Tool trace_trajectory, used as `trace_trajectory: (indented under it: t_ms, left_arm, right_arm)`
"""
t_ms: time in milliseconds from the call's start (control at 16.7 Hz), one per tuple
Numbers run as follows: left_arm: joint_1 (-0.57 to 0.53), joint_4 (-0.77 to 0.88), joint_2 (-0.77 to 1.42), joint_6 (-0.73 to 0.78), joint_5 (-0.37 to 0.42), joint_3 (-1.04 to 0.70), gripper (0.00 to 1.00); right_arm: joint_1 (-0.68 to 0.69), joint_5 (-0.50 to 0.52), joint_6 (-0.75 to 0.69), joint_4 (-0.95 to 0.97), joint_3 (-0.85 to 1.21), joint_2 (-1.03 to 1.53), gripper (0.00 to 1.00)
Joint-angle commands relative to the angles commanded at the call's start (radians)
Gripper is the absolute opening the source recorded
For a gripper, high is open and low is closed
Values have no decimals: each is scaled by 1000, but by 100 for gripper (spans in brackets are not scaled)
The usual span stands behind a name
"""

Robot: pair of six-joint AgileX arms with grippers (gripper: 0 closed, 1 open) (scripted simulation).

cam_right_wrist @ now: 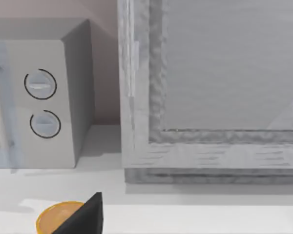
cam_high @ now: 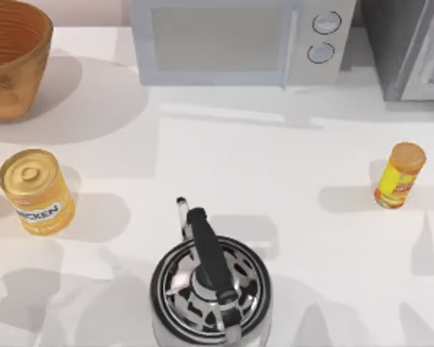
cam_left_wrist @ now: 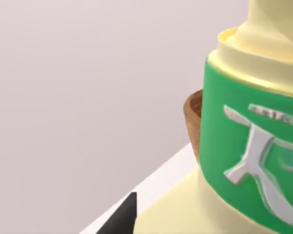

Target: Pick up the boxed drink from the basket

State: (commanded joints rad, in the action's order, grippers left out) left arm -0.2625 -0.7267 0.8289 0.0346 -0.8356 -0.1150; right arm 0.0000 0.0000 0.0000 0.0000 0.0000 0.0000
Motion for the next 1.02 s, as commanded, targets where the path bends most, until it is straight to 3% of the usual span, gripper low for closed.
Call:
trace_trajectory:
  t_ms: [660, 1020]
  left_arm:
    - [151, -545, 498, -2, 158, 33, 0]
    - [174, -628, 577, -2, 185, 39, 0]
  right_arm:
    - [0, 0, 0, 0, 0, 0, 100]
    - [0, 0, 0, 0, 0, 0, 100]
